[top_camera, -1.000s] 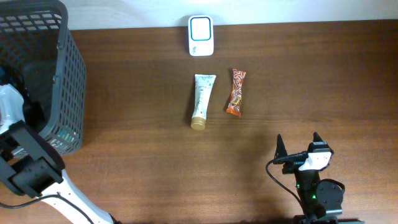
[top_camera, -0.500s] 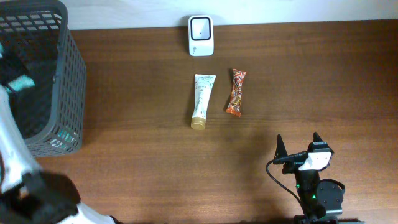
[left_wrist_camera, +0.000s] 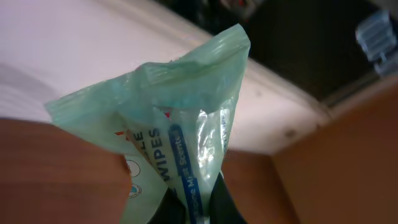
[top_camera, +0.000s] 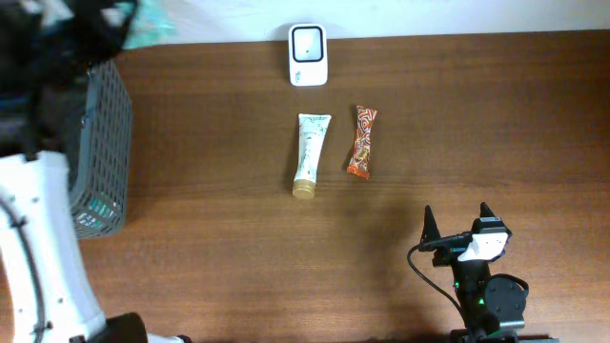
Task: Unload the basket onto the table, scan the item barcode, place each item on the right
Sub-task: 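Carry the teal wipes pack and place it left of the tube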
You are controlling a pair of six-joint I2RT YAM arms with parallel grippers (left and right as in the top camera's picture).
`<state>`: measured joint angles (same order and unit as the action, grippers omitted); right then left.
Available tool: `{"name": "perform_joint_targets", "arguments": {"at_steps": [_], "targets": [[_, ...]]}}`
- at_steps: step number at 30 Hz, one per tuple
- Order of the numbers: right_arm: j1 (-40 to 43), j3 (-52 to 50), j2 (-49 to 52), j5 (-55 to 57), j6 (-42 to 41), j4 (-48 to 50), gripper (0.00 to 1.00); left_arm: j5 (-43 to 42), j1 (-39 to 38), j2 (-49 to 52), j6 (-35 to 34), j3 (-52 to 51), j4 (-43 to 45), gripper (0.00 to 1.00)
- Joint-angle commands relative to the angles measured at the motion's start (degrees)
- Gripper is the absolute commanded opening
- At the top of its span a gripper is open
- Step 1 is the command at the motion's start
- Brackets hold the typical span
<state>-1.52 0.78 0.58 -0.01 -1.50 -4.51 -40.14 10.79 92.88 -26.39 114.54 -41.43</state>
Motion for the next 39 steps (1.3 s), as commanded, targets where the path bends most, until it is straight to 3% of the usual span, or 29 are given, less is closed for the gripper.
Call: {"name": "perform_joint_targets", "arguments": {"at_steps": [1,7,11,16,23,30,33,35,39], "targets": [[0.31,-0.46,-0.37,0.28,-0.46,-0.15,0.99,4.09,-8.96,3.96,5.92,-0.09,-2.91,0.00],[0.31,-0.46,-0.37,0.28,-0.46,-0.15,0.99,23.67,-22.88,11.65,14.19,-0.09,-10.40,0.00],[0.31,-0.46,-0.37,0.28,-0.48,-0.15,0.98,38.14,-27.78,16.59,17.35,-0.09,-18.03,0.00],[0.31,-0.46,-0.37,0.28,-0.46,-0.15,0.99,38.91,-30.03,24.09,23.69,-0.09,-20.31,0.00],[0.31,-0.46,-0.37,0.28,-0.48,-0.15,0.99,38.88,-30.67,33.29,22.56,-0.11,-22.99,0.00],[0.31,-0.46,-0.37,0.28,-0.46,-0.15,0.99,38.93,-30.60,37.77,22.58,-0.13,-20.11,0.01],[0.31,-0.46,-0.37,0.28,-0.46,-0.15,0.99,38.97,-30.60,38.49,22.58,-0.13,-19.45,0.08],[0.31,-0.46,-0.37,0.28,-0.46,-0.15,0.99,38.97,-30.60,38.47,22.58,-0.09,-18.82,0.33],[0.31,-0.46,-0.37,0.26,-0.46,-0.15,0.98,38.88,-29.55,37.99,22.58,6.88,-21.03,0.70]]}}
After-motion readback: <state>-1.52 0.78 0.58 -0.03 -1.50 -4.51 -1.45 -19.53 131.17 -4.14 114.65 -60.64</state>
